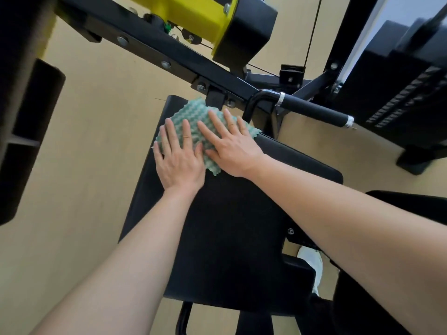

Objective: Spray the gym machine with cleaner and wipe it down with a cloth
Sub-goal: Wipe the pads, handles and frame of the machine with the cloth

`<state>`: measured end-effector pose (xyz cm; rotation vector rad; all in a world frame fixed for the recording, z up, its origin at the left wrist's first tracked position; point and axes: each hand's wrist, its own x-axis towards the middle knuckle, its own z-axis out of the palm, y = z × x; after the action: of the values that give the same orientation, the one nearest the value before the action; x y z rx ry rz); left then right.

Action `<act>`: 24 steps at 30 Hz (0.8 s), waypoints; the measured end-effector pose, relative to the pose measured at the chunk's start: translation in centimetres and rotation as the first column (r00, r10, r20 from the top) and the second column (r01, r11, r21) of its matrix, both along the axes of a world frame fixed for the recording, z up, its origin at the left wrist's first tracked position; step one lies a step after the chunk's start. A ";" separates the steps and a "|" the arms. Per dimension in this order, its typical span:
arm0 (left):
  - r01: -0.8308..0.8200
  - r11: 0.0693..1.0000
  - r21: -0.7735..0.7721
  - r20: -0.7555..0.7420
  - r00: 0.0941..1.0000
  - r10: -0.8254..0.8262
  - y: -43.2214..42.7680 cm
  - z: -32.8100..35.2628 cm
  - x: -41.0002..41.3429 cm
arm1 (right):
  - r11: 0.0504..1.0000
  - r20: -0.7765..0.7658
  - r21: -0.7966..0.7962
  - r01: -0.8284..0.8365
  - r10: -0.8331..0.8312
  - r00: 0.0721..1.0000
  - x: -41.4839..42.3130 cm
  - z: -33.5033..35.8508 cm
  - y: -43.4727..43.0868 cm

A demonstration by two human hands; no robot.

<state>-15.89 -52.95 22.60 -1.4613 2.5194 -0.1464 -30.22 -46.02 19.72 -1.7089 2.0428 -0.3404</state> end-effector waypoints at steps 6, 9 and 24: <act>0.003 1.000 0.011 -0.003 1.000 -0.003 1.5 -0.3 1.9 | 0.999 -0.064 -0.049 0.017 -0.020 0.998 1.9 -0.9 2.3; 0.084 0.996 0.025 0.040 0.996 -0.085 4.5 -0.6 2.5 | 0.995 -0.047 -0.050 0.082 -0.084 0.995 2.8 -2.4 6.7; 0.401 0.893 0.203 0.069 0.904 -0.422 16.9 -4.3 3.6 | 0.816 0.213 0.030 0.578 -0.570 0.794 6.2 -5.0 21.0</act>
<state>-12.29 -36.06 18.29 -0.8101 2.6316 -0.0579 -24.04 -25.06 14.72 -0.9649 2.3565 -0.7235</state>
